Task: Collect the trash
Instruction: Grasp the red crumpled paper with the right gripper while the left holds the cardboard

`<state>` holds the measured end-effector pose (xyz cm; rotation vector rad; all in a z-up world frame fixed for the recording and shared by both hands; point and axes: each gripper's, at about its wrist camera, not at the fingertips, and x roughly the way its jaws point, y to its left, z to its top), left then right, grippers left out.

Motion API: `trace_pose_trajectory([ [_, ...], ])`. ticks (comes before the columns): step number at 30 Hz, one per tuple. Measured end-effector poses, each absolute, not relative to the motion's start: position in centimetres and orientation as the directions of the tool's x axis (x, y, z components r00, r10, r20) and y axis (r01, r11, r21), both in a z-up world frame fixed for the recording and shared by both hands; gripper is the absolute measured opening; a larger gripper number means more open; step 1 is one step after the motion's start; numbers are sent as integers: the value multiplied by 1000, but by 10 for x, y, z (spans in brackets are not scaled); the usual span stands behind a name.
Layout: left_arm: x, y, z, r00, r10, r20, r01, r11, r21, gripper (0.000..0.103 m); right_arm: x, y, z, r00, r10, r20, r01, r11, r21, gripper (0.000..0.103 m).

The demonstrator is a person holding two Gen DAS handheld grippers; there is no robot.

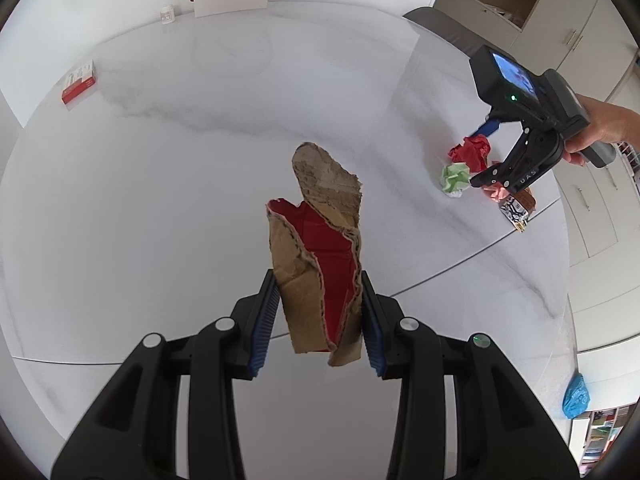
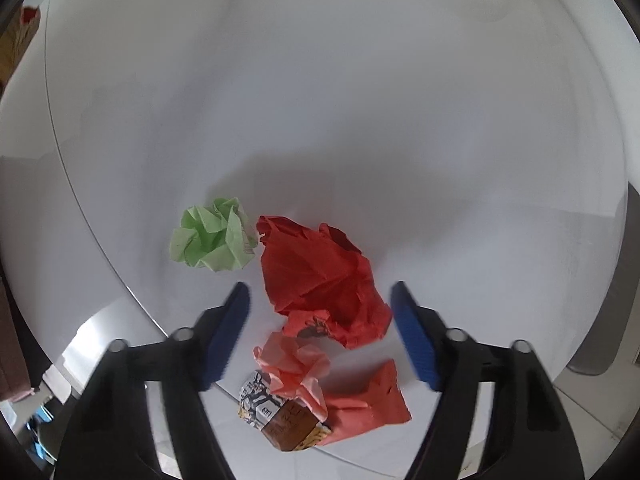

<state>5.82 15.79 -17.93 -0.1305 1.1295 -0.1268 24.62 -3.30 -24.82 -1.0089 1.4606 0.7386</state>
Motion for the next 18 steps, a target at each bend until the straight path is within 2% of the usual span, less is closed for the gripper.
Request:
trace_pose_trajectory([
  [1, 60, 158, -180, 420, -164, -892, 30, 986, -167, 38, 247, -33, -249, 17, -171, -985, -898, 431, -91, 50],
  [5, 65, 158, -177, 422, -159, -893, 21, 986, -165, 38, 254, -35, -243, 17, -125, -992, -889, 451, -72, 44],
  [12, 66, 139, -162, 437, -170, -883, 90, 985, -146, 38, 248, -49, -202, 67, 25, -997, -812, 582, -40, 43],
  [18, 56, 102, -147, 418, -241, -876, 268, 954, -135, 38, 186, -82, -143, 129, 251, -959, -635, 764, 115, 44],
])
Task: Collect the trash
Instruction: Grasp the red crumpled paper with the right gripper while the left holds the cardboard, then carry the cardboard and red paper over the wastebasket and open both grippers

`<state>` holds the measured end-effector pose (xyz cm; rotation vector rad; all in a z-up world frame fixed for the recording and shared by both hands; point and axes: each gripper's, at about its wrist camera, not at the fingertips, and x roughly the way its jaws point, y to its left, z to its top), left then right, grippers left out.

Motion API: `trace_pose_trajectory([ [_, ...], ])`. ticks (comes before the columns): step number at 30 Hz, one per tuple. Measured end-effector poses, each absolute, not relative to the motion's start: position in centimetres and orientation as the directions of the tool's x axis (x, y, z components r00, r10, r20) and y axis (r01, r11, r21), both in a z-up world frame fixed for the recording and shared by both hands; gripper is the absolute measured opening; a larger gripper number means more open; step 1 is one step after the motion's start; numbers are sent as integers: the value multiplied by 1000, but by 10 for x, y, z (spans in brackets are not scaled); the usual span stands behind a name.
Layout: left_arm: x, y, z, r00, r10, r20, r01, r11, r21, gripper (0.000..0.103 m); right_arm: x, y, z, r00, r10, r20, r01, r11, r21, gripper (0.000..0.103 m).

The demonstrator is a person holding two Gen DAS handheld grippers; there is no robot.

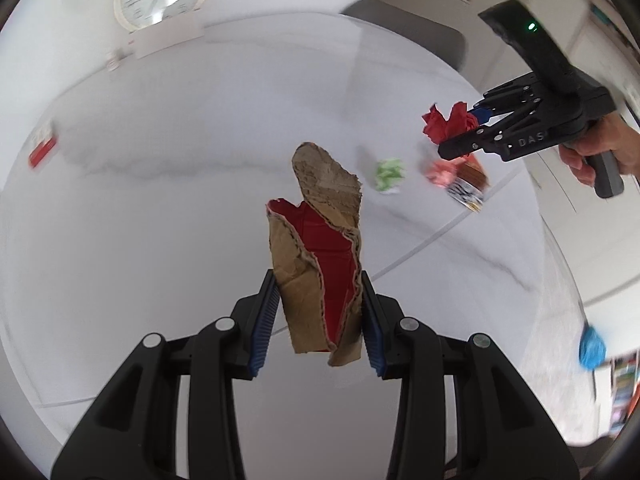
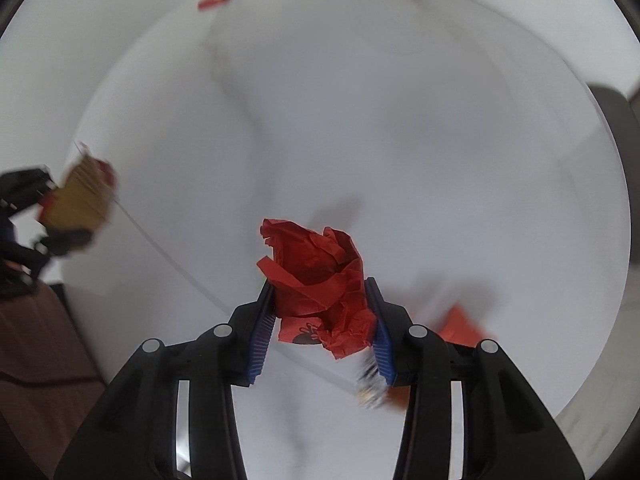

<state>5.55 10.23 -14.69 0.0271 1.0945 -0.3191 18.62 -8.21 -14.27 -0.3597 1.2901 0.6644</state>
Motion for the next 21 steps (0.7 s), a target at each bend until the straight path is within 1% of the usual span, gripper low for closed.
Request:
trace_pose_trajectory([
  [2, 46, 86, -141, 407, -272, -872, 356, 926, -123, 38, 149, -97, -131, 157, 300, -941, -572, 804, 162, 44],
  [4, 36, 68, -136, 388, -302, -871, 444, 889, -111, 38, 104, -114, -126, 189, 316, -930, -500, 846, 186, 44],
  [9, 3, 20, -128, 300, -383, -874, 639, 761, -114, 38, -1, -156, -134, 246, 311, -918, -291, 927, 235, 44],
  [14, -45, -47, -133, 153, -436, -887, 838, 533, -117, 38, -108, -213, -161, 282, 272, -920, -10, 960, 281, 44],
  [18, -85, -97, -148, 30, -435, -900, 929, 345, -135, 38, -180, -245, -176, 308, 225, -924, 178, 941, 288, 44],
  [21, -110, -131, -165, -50, -405, -913, 962, 225, -152, 39, -227, -262, -189, 317, 196, -928, 260, 923, 284, 44],
])
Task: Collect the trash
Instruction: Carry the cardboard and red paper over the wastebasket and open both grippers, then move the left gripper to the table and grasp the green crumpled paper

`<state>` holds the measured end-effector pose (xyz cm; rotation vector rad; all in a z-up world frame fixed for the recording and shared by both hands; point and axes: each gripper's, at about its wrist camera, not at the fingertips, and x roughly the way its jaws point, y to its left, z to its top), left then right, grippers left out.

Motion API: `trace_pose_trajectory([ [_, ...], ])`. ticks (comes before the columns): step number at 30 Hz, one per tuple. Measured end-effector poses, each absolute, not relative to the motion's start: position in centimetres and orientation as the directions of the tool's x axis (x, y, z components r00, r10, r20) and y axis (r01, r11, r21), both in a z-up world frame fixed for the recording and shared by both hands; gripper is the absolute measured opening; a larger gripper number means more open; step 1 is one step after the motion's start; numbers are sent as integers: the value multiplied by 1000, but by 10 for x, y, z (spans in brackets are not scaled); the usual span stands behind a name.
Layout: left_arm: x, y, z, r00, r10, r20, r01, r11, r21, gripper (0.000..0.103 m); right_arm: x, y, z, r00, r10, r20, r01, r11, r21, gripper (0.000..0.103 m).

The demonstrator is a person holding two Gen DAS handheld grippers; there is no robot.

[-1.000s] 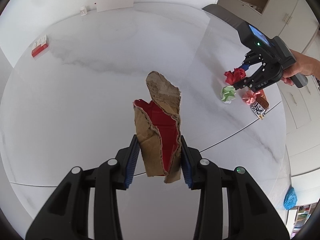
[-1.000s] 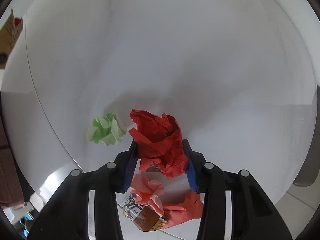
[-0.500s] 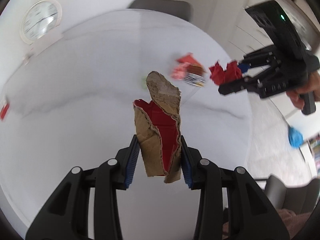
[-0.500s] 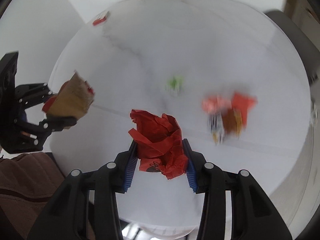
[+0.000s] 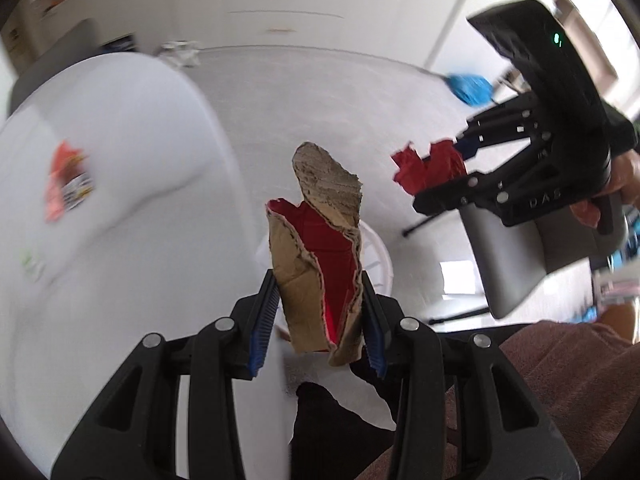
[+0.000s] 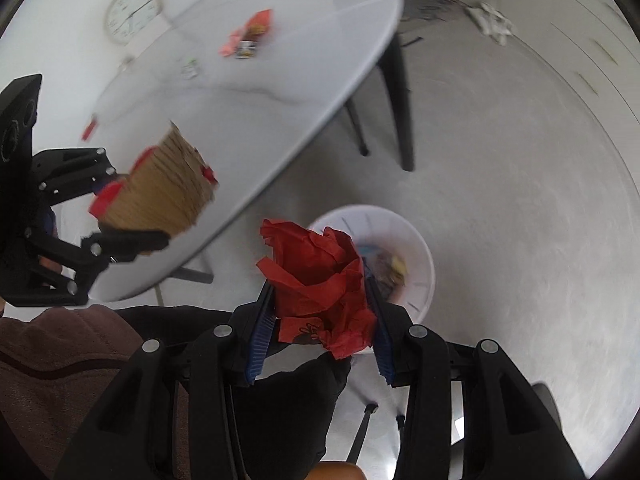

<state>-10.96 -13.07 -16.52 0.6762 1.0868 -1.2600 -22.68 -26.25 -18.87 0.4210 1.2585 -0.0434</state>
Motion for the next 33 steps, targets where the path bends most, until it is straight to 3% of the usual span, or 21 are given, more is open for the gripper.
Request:
trace_pose_trajectory([
  [4, -124, -159, -188, -105, -351, -930, 969, 172, -175, 46, -245, -275, -194, 331, 190, -924, 310, 903, 297, 44],
  [6, -122, -163, -194, -96, -339, -936, 967, 193, -169, 70, -249, -279, -199, 338, 194, -921, 322, 896, 307, 44],
  [12, -120, -157, -188, -52, -352, -935, 940, 300, -165, 87, -248, -281, -204, 346, 212, -914, 305, 896, 323, 45],
  [17, -102, -131, -167, 40, -396, -917, 874, 459, -160, 95, -240, -274, -203, 345, 227, -911, 261, 909, 326, 46],
  [24, -82, -102, -147, 152, -395, -906, 787, 603, -131, 95, -225, -256, -212, 321, 246, -915, 223, 919, 325, 51],
  [26, -78, -95, -145, 172, -394, -903, 763, 633, -131, 95, -219, -250, -219, 305, 245, -920, 219, 922, 318, 70],
  [29, -73, -84, -144, 188, -390, -901, 732, 667, -136, 95, -210, -240, -228, 280, 211, -936, 216, 937, 275, 87],
  [33, -64, -74, -143, 218, -387, -896, 700, 702, -133, 95, -200, -237, -233, 270, 199, -942, 245, 932, 267, 89],
])
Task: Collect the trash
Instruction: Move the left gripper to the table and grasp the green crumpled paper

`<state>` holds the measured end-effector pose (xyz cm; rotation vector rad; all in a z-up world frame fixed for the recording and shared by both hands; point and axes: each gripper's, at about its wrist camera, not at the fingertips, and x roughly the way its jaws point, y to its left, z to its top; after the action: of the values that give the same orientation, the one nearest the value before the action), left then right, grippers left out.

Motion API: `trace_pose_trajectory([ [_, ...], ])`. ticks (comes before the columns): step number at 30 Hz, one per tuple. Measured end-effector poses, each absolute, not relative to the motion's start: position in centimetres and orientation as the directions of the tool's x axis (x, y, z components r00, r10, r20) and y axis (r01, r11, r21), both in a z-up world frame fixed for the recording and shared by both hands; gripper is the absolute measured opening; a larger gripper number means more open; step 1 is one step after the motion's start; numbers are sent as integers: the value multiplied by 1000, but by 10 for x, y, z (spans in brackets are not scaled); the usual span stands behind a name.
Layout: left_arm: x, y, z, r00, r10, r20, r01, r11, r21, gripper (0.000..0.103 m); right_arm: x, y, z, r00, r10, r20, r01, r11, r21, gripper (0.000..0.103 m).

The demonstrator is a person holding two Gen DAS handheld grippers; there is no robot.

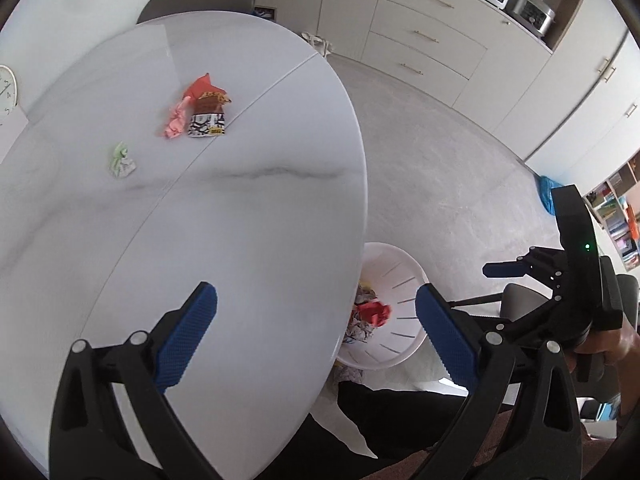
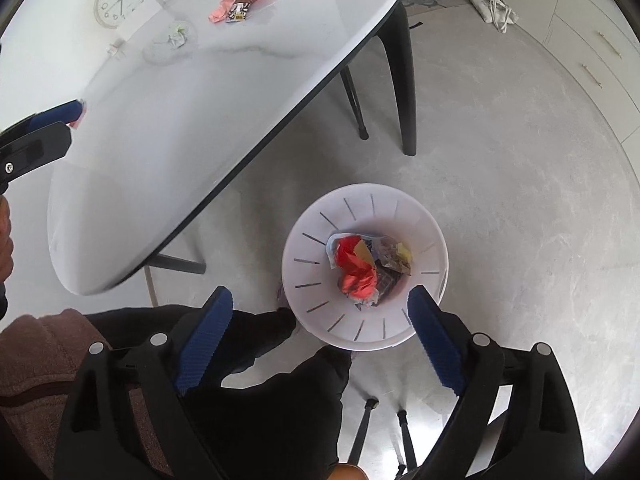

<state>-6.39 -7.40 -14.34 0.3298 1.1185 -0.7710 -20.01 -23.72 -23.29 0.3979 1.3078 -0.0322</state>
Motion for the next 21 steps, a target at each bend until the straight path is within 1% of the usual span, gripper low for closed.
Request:
trace_pose_trajectory([
  [3, -51, -60, -136, 259, -382, -887, 673, 730, -118, 95, -193, -238, -223, 293, 167, -941, 274, 929, 251, 93],
  [5, -41, -51, -133, 284, -378, -881, 653, 749, -110, 95, -187, -239, -209, 326, 147, -934, 288, 925, 247, 98],
  [13, 11, -14, -126, 364, -340, -867, 552, 828, -93, 95, -152, -227, -162, 405, 85, -910, 278, 937, 211, 100],
  [21, 59, 5, -135, 395, -318, -862, 513, 855, -80, 95, -106, -217, -139, 453, 57, -890, 302, 929, 214, 100],
])
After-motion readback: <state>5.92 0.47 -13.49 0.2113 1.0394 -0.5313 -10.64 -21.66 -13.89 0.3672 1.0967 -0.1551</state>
